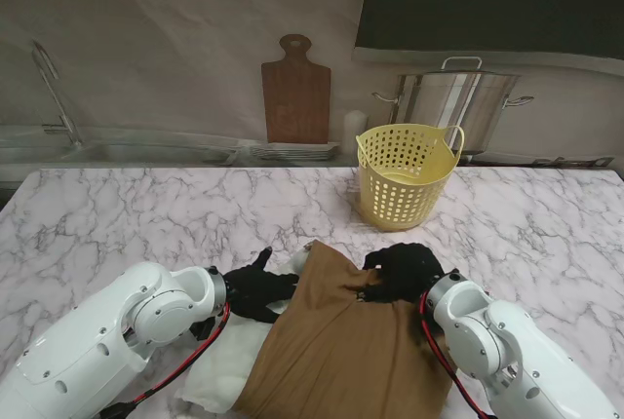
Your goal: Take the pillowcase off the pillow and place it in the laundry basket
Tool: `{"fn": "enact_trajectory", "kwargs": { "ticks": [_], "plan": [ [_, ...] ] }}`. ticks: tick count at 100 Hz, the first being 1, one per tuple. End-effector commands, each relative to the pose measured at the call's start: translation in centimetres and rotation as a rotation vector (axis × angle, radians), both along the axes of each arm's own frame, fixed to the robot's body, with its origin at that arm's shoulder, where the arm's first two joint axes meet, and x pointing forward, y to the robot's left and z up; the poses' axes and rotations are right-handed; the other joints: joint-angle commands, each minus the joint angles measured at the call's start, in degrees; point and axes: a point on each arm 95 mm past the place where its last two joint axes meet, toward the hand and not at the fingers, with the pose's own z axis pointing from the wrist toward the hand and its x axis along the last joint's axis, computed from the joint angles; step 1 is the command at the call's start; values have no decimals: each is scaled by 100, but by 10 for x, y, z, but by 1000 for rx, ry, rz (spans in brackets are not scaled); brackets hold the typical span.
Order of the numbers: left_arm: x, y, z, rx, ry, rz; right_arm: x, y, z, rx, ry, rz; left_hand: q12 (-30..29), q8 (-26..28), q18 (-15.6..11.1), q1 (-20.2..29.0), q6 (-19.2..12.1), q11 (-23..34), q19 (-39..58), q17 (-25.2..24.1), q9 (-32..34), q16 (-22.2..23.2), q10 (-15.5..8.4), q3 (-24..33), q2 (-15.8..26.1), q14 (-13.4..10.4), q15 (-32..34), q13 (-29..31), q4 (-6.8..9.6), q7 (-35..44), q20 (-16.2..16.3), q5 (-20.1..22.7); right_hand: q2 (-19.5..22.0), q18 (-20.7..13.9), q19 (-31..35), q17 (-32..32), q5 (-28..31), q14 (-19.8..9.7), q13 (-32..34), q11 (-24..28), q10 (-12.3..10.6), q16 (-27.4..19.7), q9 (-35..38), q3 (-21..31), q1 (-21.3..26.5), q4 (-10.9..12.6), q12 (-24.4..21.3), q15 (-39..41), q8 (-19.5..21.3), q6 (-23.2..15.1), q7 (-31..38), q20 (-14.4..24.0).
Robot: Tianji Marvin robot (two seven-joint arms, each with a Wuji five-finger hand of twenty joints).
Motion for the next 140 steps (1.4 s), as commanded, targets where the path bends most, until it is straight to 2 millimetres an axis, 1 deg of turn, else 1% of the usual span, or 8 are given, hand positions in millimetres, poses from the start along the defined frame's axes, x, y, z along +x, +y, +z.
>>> {"fn": "enact_trajectory", "kwargs": {
  "ticks": [1,17,68,94,119,129,137,140],
  "plan": [
    [-12,12,-28,81,89,6,-5,-14,-2,-63,10,-10,93,60,-49,-126,-131,246,8708,-44,58,108,-89,-249,-735,306,416,227,-43,449,77,169,33,-106,298,131,738,-954,702,1532,-118,581,955,1544,992,435,804,1864,657,-765,1095,-7],
    [-12,12,-30,97,102,6,-13,-36,5,-143,11,-17,87,41,-58,-153,-107,230,8680,-51,4,101,-83,-248,-747,304,402,193,-42,432,77,108,-159,-138,360,238,852,-1044,697,1721,71,643,1044,1876,1080,504,1176,2204,1090,-591,1115,-111],
    [-14,15,-28,151,142,2,-23,-86,9,-263,-135,-149,71,-34,-83,-295,-82,193,8576,-85,-131,78,-75,-254,-874,306,371,114,-36,399,84,-41,-429,-218,297,415,1015,-1037,692,1664,140,767,1231,2304,1033,497,1251,2315,1179,-649,1166,-270],
    [-13,16,-26,163,143,0,-29,-100,11,-296,-167,-200,72,-60,-100,-325,-81,197,8543,-65,-125,76,-77,-238,-877,300,372,114,-33,405,100,-47,-429,-226,293,418,1012,-1015,688,1638,128,774,1231,2326,1011,492,1254,2295,1176,-657,1152,-294],
    [-13,17,-25,168,135,6,-33,-98,12,-250,-210,-208,73,-73,-100,-318,-72,200,8525,-51,-113,77,-68,-233,-873,302,376,119,-33,409,124,-44,-244,-161,247,301,903,-874,682,1470,-10,656,1095,2082,1016,478,1196,1898,1105,-728,1049,-339],
    [-12,18,-25,169,134,10,-36,-96,14,-195,-251,-220,74,-78,-103,-319,-67,203,8527,-37,-105,79,-60,-233,-848,310,382,130,-35,411,137,-42,60,-149,169,154,644,-576,681,999,-186,301,782,1838,801,533,924,944,811,-710,869,-362],
    [-12,19,-25,168,133,13,-42,-91,18,-136,-281,-234,77,-79,-106,-314,-56,207,8529,-36,-92,81,-66,-227,-800,311,383,131,-35,413,146,-41,583,-51,-27,-288,-58,-214,-4,32,18,-5,-253,890,133,681,271,-877,560,-546,452,-317],
    [-12,19,-25,169,133,15,-45,-89,22,-121,-299,-234,78,-79,-111,-320,-50,212,8530,-36,-78,82,-65,-223,-736,302,386,139,-36,416,149,-36,759,-33,-104,-435,-148,-172,-365,-269,96,-37,-730,650,-98,757,46,-1495,715,-474,17,-287]
  ]
}}
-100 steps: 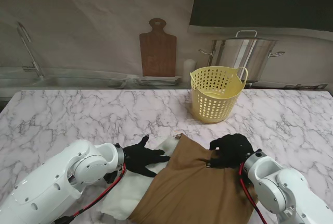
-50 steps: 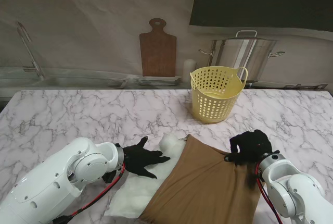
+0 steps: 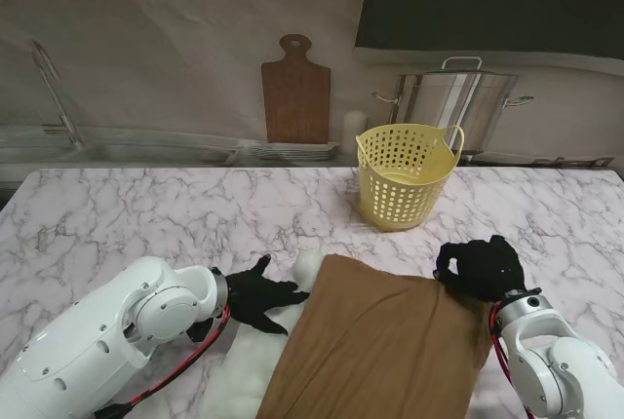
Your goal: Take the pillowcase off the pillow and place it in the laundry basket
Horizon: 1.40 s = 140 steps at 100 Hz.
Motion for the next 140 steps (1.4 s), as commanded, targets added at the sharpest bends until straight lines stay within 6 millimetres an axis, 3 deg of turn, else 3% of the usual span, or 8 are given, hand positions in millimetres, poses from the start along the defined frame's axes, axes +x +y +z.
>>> {"fn": "enact_trajectory", "kwargs": {
  "ticks": [1,12,31,52,69,84,98,140],
  "plan": [
    [-8,20,-28,89,79,28,-9,4,3,3,-6,-4,87,151,-56,118,190,304,8531,-30,155,93,78,-200,-646,678,295,281,-36,636,118,426,441,162,-186,-368,-335,174,-571,-657,227,-163,-874,-497,-350,296,-446,-1179,144,106,-694,21],
    [-5,22,-27,107,80,52,-23,16,16,77,-79,26,90,160,-56,183,260,310,8545,-19,193,94,105,-197,-434,693,296,287,-50,650,133,454,1029,209,-456,-852,-578,461,-1553,-1181,458,-584,-2105,-1217,-904,681,-971,-2605,871,339,-1983,31],
    [3,23,-25,121,70,79,-49,34,30,90,-91,100,95,174,-67,238,271,308,8563,-12,218,96,108,-223,-325,688,299,296,-57,654,150,458,1262,332,-1017,-1513,-1869,990,-3017,-2207,703,-1474,-3914,-1723,-1696,662,-1984,-4131,622,722,-3123,-25],
    [12,28,-21,136,46,135,-70,46,29,-1,43,150,101,191,-76,315,312,311,8597,5,237,104,130,-223,-231,706,310,314,-56,658,167,467,367,478,-1138,-1491,-2821,1036,-3300,-2471,730,-1632,-4744,-1085,-2358,497,-2389,-4292,523,864,-3757,127],
    [17,33,-17,116,-4,173,-61,56,9,-113,111,178,122,217,-97,435,353,351,8699,79,372,132,177,-214,-137,711,366,421,-53,692,204,551,-672,212,-719,-985,-2501,532,-2524,-1532,596,-904,-4264,-787,-1453,499,-1698,-3449,1126,809,-3213,550],
    [18,34,-7,73,-62,178,-45,62,-9,-92,115,169,145,246,-99,521,362,380,8790,72,482,149,177,-226,-78,707,392,470,-51,729,216,633,-641,-10,-79,-361,-1913,171,-1497,-488,44,-204,-3016,-919,-59,724,-798,-2288,1781,412,-2426,722],
    [18,35,9,21,-149,186,-29,65,-18,-84,97,168,175,278,-84,629,357,421,8868,92,623,162,185,-220,-46,702,416,532,-47,780,206,754,-786,-107,254,-95,-1488,22,-1137,-224,-80,28,-2483,528,-232,549,-447,-1688,2075,40,-1862,727],
    [-7,40,46,-307,-290,186,2,66,-19,-113,70,133,266,383,28,1531,376,509,9014,129,1103,191,259,-275,515,755,475,744,-96,966,29,1264,-344,-150,312,-147,-1556,61,-1225,-477,-62,-51,-2479,500,-174,528,-515,-1684,1952,-105,-1824,647]
  ]
}}
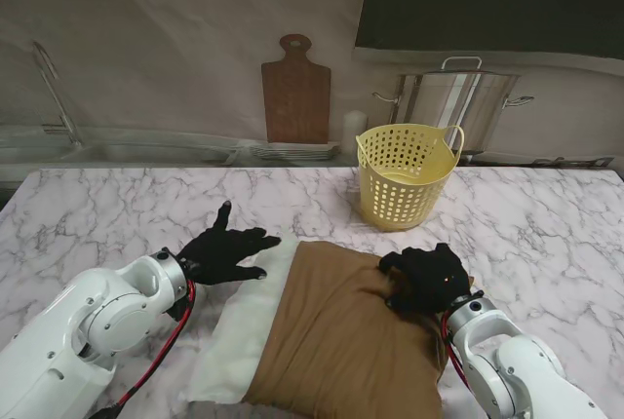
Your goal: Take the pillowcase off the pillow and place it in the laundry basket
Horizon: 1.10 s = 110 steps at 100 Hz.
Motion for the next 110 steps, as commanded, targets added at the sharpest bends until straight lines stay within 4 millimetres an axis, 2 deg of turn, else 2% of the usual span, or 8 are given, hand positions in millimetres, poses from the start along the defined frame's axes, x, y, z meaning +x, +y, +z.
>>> {"fn": "enact_trajectory", "kwargs": {
  "ticks": [1,9,20,32,51,66,86,110],
  "plan": [
    [-9,-6,-5,-18,35,-24,2,-5,-3,-13,3,-21,44,113,61,248,71,-23,9008,-22,97,95,95,9,385,97,38,54,56,52,-76,119,479,-65,66,-106,14,-385,191,-139,-3,182,-61,742,525,386,-71,405,-33,-205,14,6],
    [-16,-5,-8,-76,96,-51,3,-6,-2,-14,1,-27,-66,111,70,-483,339,-194,8868,-80,-203,-12,342,-3,193,174,-82,-129,47,-13,-293,-8,533,-62,41,-151,-16,-359,117,-190,32,159,-140,686,473,384,-103,345,-70,-170,-28,-5],
    [-23,1,-17,-97,202,-73,3,-8,-1,-19,-3,-38,-772,-87,64,-1907,991,-467,8178,-239,-1655,-331,700,36,-575,350,-294,-739,51,-272,-854,-680,600,-36,-13,-229,-45,-332,39,-236,64,133,-212,611,484,396,-143,270,-130,-111,-97,-25],
    [-26,9,-26,-138,280,-68,3,-8,0,-24,-3,-50,-953,-190,290,-2489,1296,-478,7652,-216,-1767,-547,852,54,-1625,623,-376,-1053,33,-321,-1315,-1057,634,-14,-43,-273,-60,-306,-1,-264,102,123,-282,572,504,404,-167,234,-169,-61,-142,-32],
    [-29,12,-37,-126,370,-92,5,-7,0,-28,-5,-57,-955,-596,368,-2559,1295,-477,7196,-191,-1768,-794,875,24,-1991,758,-457,-1424,-39,-425,-1615,-1063,659,5,-67,-298,-68,-297,-20,-278,125,117,-303,534,516,414,-191,211,-206,-1,-184,-35],
    [-28,4,-47,-48,413,-131,6,-6,-1,-20,-8,-59,-776,-450,46,-2034,1531,-411,7542,69,-1464,-755,1017,108,-2305,426,-262,-1048,78,-318,-1382,-1059,684,5,-73,-303,-68,-296,-29,-283,141,118,-330,522,530,420,-204,205,-223,24,-200,-34],
    [-24,-13,-66,2,434,-149,4,-3,-2,14,-7,-41,-416,265,-275,-1350,1534,-243,8706,381,-303,-535,635,148,-2179,61,-16,-153,193,-113,-1134,-904,926,-2,-116,-331,-132,-303,-67,-279,144,88,-370,463,453,427,-226,148,-257,122,-247,-50],
    [-23,-23,-86,92,499,-157,-11,-12,5,181,-59,-79,-392,334,-288,-1472,1580,-254,8949,304,-207,-523,644,113,-1748,60,-64,-97,151,-9,-1125,-588,1588,76,-320,-596,199,11,-510,-678,500,-309,-500,-987,-524,489,-653,-538,-783,640,-619,-220]
  ]
}}
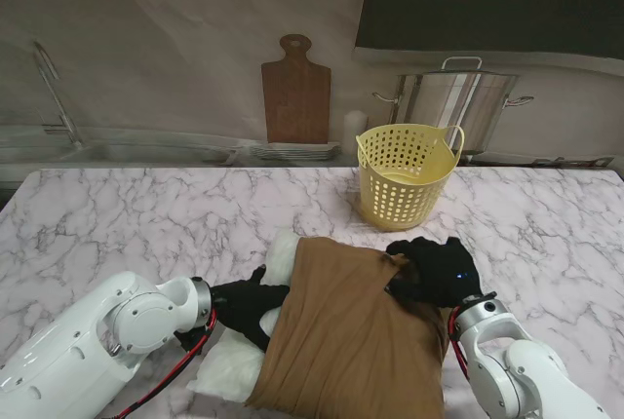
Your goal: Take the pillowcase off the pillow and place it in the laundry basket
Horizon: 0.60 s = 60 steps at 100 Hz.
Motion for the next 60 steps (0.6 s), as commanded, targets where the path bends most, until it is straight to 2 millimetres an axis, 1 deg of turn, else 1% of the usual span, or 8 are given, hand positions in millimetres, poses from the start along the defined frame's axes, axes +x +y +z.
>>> {"fn": "enact_trajectory", "kwargs": {
  "ticks": [1,21,39,43,48,53,57,60],
  "plan": [
    [-11,5,-27,59,84,-10,-9,-1,0,14,-8,-21,198,145,-141,147,1,211,8953,-13,325,209,-192,142,212,-397,368,420,143,219,45,264,471,97,-85,-174,208,28,-178,-291,315,-141,-201,-277,-210,261,-183,-200,-231,330,-192,-78],
    [-16,5,-37,85,93,-25,-20,-23,7,18,52,-193,226,168,-177,152,-36,228,9028,-39,364,235,-260,137,255,-425,375,443,138,207,33,269,853,274,-420,-515,-743,500,-774,-1533,995,-630,-1013,-392,-1581,127,-1363,-1110,-1126,1210,-1611,-173],
    [-19,6,-43,110,114,-40,-12,-27,0,84,172,-251,257,171,-183,139,-24,247,9074,-27,391,255,-254,130,266,-428,380,476,138,182,29,246,383,631,-559,-504,-1964,940,-892,-2189,1137,-874,-2137,-15,-1899,17,-1968,-1455,-1214,1126,-2734,-87],
    [-19,6,-44,110,116,-41,-10,-24,-2,83,197,-232,262,169,-186,144,-36,249,9080,-29,394,260,-267,133,269,-433,383,483,139,175,28,239,90,651,-539,-406,-1943,948,-789,-2237,1067,-878,-2173,75,-1631,32,-1995,-1427,-1208,972,-2747,-74],
    [-20,6,-44,114,118,-45,-5,-19,-5,85,223,-200,266,164,-194,133,-49,247,9088,-29,389,267,-279,129,275,-437,385,489,138,160,26,217,-322,588,-447,-229,-1847,856,-526,-2091,811,-847,-2026,53,-966,52,-1929,-1279,-641,660,-2290,16],
    [-21,6,-45,120,121,-47,-1,-13,-9,82,232,-168,271,159,-196,133,-62,248,9084,-44,389,271,-283,131,279,-440,382,483,138,152,20,209,-478,433,-185,49,-1531,595,-34,-1563,566,-627,-1661,-393,325,199,-1677,-902,-315,298,-1523,144],
    [-21,7,-45,130,125,-50,2,-9,-12,77,230,-151,276,157,-200,143,-68,253,9087,-41,398,274,-297,135,276,-438,381,484,140,149,18,211,-347,221,103,368,-871,269,609,-833,176,-338,-670,-685,1435,356,-1327,-376,-205,-123,-800,189],
    [-21,7,-45,137,126,-51,4,-7,-15,84,229,-144,278,154,-199,148,-66,254,9087,-43,397,277,-298,135,274,-445,382,490,140,146,16,208,-347,118,315,612,-362,77,1100,-343,-17,-136,205,-136,1866,397,-1041,63,-125,-329,-344,180]
  ]
}}
